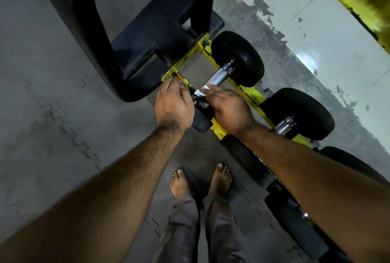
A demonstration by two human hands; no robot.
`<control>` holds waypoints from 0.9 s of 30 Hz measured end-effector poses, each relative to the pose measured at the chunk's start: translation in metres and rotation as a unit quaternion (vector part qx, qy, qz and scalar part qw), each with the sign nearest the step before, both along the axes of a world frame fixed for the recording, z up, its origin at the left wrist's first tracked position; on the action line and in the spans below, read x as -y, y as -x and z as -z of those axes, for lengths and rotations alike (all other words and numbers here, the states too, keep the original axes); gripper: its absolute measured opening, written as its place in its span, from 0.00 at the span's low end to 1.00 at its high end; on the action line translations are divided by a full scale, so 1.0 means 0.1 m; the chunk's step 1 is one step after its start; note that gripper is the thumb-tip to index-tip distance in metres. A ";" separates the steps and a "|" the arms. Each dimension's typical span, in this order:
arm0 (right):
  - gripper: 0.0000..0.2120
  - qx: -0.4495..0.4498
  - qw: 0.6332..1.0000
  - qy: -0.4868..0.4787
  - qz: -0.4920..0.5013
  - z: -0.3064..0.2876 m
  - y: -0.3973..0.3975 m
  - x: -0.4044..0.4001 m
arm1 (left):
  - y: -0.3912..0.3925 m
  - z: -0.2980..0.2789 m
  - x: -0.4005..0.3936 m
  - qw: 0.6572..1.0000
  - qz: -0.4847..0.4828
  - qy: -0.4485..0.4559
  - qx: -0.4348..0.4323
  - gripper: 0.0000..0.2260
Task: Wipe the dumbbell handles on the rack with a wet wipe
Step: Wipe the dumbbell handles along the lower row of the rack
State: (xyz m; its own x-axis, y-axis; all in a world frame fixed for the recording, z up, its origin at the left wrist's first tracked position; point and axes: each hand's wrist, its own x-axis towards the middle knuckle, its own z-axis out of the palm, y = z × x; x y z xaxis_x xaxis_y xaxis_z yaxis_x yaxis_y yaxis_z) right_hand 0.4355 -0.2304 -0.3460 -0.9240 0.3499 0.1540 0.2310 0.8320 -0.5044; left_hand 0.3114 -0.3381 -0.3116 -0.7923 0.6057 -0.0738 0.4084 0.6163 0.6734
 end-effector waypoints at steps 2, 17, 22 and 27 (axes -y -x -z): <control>0.20 -0.032 0.997 0.056 0.036 -0.07 -0.05 0.05 | -0.01 -0.02 0.00 1.000 -0.005 -0.003 0.005 0.19; 0.12 -0.093 0.503 0.651 0.561 -0.29 0.43 0.03 | 0.00 0.00 0.00 1.000 0.007 -0.026 0.000 0.14; 0.10 -0.045 0.490 0.697 0.522 -0.34 0.55 -0.29 | 0.00 0.06 0.03 0.999 0.007 -0.050 -0.009 0.10; 0.12 0.038 0.516 0.726 0.453 -0.51 0.52 0.01 | -0.01 0.04 0.01 0.999 0.002 -0.048 -0.013 0.11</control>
